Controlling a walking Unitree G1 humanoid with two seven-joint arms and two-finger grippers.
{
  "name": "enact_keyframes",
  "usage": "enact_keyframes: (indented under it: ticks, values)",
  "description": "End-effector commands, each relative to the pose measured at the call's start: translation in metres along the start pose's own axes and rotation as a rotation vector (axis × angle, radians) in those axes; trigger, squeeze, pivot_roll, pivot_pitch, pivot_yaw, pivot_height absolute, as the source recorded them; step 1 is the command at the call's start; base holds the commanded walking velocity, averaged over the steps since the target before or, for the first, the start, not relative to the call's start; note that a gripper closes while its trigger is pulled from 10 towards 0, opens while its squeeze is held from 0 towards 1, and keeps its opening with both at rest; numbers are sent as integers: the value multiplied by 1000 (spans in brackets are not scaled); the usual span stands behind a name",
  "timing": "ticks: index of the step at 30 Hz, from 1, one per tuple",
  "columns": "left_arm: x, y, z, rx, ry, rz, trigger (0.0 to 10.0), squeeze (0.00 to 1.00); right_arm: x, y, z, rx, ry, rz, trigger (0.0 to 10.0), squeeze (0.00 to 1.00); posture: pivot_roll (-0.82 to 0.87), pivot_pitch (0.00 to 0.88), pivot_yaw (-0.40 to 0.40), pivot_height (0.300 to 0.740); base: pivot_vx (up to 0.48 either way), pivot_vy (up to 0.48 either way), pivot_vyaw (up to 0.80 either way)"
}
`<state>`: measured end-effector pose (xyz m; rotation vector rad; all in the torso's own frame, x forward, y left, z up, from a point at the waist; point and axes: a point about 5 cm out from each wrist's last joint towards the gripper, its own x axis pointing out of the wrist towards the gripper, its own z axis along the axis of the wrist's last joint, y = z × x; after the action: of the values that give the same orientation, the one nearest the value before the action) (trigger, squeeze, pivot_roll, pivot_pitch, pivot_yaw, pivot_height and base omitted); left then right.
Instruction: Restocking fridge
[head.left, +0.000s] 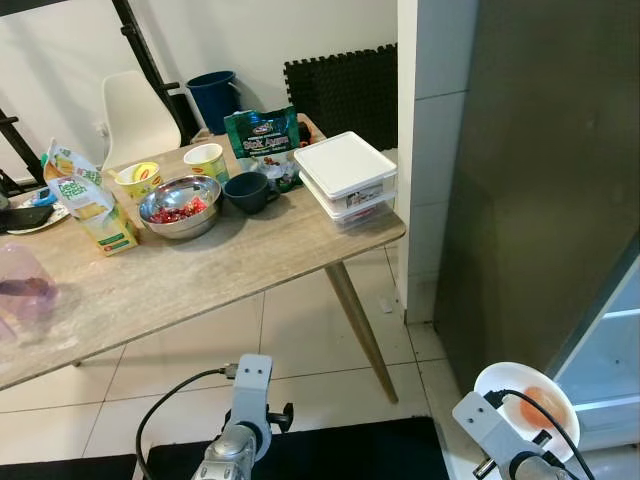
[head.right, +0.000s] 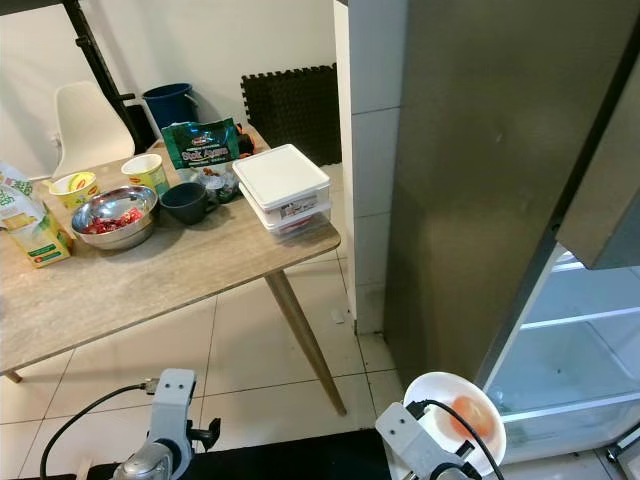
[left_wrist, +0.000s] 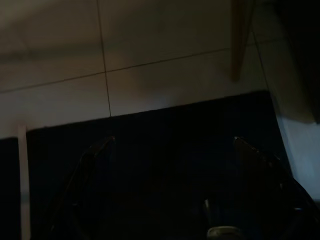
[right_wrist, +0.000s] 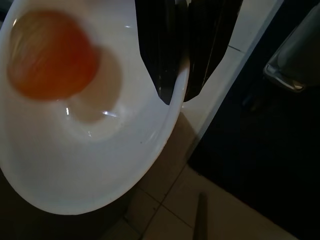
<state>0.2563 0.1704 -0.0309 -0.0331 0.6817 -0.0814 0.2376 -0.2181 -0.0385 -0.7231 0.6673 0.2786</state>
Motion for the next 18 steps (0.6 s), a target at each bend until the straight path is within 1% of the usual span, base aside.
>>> enact_keyframes:
  ticks: [1, 11, 18]
  values:
    - [-3, 9, -6, -56, 9, 37, 10000, 0, 0, 3, -1, -29, 7, 3, 10000, 0, -78, 98, 112, 740, 0, 0, 0]
    - [-1, 7, -1, -96, -12, 34, 10000, 0, -1, 2, -5, -38, 14, 3, 10000, 0, -80, 99, 110, 740, 0, 0, 0]
    - [0, 5, 3, -90, -20, 23, 10000, 0, -2, 2, -7, -25, 18, -1, 10000, 0, -85, 94, 109, 740, 0, -289, 0]
